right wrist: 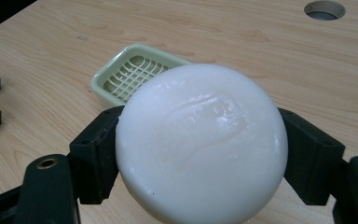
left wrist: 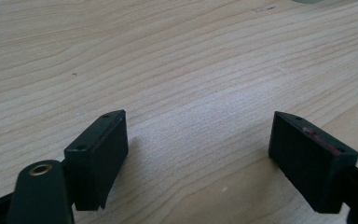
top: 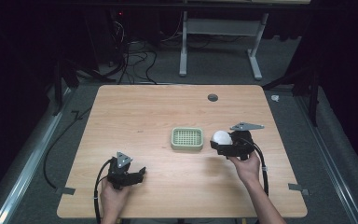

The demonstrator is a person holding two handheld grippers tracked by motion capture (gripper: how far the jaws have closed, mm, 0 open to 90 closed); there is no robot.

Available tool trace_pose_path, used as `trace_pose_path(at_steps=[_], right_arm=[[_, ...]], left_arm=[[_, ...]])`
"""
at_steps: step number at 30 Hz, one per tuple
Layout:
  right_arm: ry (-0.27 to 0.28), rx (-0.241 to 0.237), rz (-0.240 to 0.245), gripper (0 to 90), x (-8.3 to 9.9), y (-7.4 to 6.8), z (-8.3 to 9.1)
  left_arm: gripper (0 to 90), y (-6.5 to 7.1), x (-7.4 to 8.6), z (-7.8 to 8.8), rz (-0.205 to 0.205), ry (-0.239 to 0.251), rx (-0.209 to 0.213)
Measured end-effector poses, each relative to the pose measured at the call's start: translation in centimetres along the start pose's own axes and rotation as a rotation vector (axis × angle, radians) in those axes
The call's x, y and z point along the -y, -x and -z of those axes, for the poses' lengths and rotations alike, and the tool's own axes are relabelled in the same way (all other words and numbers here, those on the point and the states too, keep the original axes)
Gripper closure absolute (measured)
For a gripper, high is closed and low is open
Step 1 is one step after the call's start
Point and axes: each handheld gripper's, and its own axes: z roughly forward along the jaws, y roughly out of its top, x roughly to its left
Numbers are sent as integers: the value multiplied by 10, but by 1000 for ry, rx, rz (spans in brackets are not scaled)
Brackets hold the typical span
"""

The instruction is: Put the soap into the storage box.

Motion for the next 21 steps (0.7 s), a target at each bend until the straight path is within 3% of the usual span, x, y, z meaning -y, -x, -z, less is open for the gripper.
trace_pose_path(at_steps=[9,21], right_arm=[[-14,-17,-12,244,-10,2,-9],[-28,-32,17,244,-23,-6,-19]], left_arm=[[201,0,0,0,0,-2,2],[201,0,0,0,0,-2,2]])
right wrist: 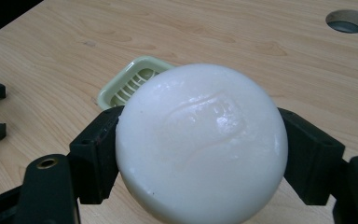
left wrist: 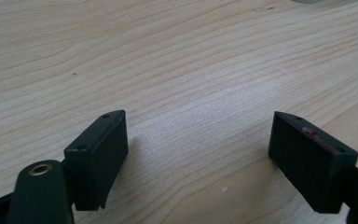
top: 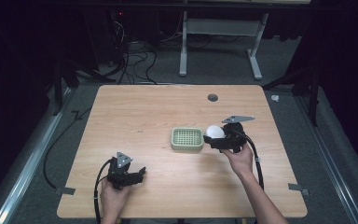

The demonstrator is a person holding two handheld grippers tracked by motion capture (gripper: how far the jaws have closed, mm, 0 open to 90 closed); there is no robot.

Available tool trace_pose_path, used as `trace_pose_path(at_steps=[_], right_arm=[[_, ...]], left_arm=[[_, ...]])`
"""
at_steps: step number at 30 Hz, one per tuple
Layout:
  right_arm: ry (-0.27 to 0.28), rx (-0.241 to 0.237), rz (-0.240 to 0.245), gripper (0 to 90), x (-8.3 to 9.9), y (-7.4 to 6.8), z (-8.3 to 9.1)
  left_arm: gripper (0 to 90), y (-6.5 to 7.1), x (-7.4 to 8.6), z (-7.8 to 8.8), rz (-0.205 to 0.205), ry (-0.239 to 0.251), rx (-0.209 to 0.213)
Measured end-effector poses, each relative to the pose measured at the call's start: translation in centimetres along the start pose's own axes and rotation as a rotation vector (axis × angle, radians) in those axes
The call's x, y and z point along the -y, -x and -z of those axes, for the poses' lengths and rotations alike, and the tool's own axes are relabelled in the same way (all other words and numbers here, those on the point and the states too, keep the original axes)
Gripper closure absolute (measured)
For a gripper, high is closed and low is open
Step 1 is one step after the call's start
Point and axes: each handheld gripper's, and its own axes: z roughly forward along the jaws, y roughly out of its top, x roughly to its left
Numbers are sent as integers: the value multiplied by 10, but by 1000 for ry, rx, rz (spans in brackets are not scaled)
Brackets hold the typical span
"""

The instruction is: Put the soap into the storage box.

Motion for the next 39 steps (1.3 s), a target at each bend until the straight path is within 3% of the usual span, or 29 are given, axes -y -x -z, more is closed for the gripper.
trace_pose_path(at_steps=[26,39], right_arm=[[-23,-30,71,244,-30,-26,-27],[-44,-39,92,243,-31,-31,-44]], left_arm=[[202,0,0,0,1,0,0],[202,0,0,0,0,0,1]])
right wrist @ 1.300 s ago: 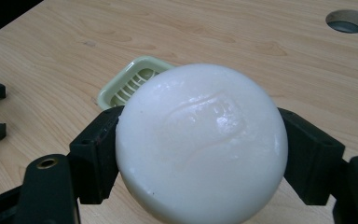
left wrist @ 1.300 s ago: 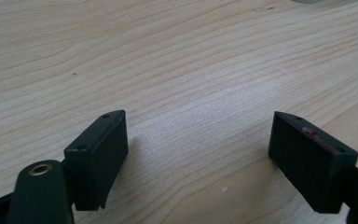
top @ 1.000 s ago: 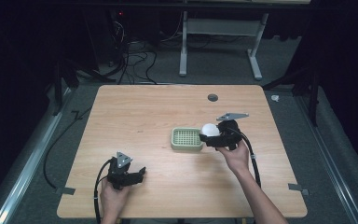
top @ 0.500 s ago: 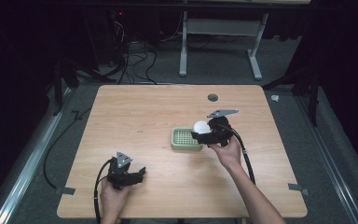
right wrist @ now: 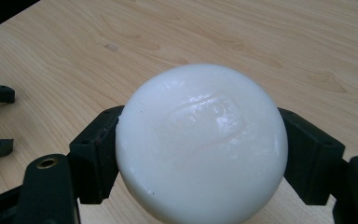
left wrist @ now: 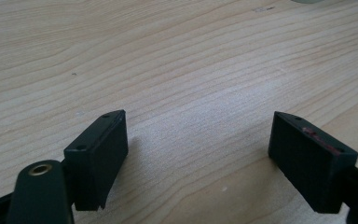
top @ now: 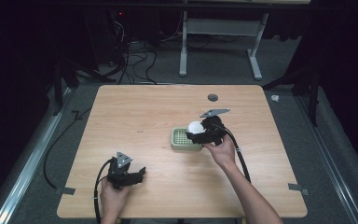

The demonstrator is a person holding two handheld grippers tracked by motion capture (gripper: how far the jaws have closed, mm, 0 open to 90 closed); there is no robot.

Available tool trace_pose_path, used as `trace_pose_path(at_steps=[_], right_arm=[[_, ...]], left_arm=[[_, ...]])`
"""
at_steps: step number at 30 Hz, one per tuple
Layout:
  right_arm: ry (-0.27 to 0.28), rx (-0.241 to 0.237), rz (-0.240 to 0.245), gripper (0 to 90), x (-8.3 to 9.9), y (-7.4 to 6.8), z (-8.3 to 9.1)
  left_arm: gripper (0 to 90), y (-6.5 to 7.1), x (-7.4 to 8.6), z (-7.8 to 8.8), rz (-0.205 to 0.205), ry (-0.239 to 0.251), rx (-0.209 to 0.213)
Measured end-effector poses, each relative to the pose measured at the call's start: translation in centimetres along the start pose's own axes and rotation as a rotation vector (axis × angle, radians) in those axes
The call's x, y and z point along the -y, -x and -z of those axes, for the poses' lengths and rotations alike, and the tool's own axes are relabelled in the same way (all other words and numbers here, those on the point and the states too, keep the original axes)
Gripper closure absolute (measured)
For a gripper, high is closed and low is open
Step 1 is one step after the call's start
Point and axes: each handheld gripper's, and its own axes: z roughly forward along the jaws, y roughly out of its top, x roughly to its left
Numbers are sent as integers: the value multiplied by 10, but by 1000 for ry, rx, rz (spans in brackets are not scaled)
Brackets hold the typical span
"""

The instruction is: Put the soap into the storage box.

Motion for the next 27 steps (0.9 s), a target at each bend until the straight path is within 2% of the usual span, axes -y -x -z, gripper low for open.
trace_pose_path(at_steps=[10,27], right_arm=[[-8,-4,-6,243,0,-1,-14],[-64,24,2,243,4,-3,-38]], left_arm=[[202,0,0,0,0,0,0],[202,0,0,0,0,0,0]])
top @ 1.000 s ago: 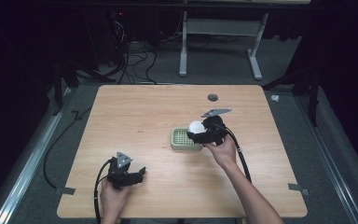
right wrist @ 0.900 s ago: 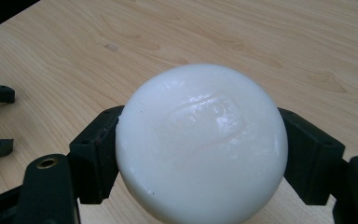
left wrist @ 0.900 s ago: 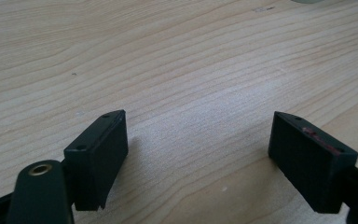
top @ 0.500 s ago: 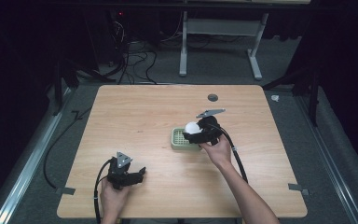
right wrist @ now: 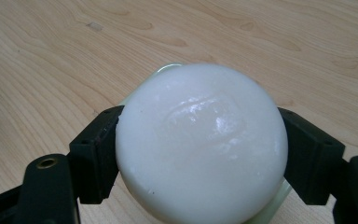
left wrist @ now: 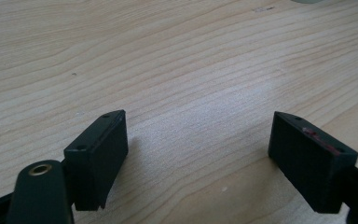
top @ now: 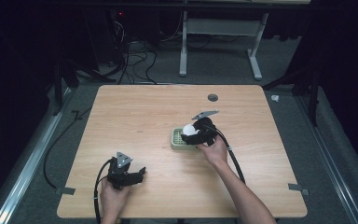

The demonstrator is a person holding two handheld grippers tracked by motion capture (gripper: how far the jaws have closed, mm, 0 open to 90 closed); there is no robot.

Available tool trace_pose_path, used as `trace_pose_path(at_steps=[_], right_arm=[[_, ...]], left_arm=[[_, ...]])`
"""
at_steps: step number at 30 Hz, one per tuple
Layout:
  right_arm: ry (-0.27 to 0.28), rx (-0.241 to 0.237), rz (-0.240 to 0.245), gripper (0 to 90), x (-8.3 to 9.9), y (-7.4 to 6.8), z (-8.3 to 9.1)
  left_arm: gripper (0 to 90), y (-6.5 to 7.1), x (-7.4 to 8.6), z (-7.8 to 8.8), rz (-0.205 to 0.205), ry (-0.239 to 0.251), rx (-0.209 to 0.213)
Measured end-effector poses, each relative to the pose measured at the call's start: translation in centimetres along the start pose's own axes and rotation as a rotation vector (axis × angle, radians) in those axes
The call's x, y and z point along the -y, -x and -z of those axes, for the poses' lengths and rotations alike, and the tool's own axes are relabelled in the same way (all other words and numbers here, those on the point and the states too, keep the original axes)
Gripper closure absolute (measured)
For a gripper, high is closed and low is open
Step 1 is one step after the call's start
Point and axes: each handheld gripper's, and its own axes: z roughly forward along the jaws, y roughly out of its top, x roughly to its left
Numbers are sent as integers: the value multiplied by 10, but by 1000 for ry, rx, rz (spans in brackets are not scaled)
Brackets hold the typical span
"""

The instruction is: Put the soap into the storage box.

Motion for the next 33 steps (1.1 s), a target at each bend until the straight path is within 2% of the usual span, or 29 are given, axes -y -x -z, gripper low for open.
trace_pose_path(at_steps=[33], right_arm=[[-45,26,-16,242,5,1,-22]], left_arm=[[202,0,0,0,0,0,1]])
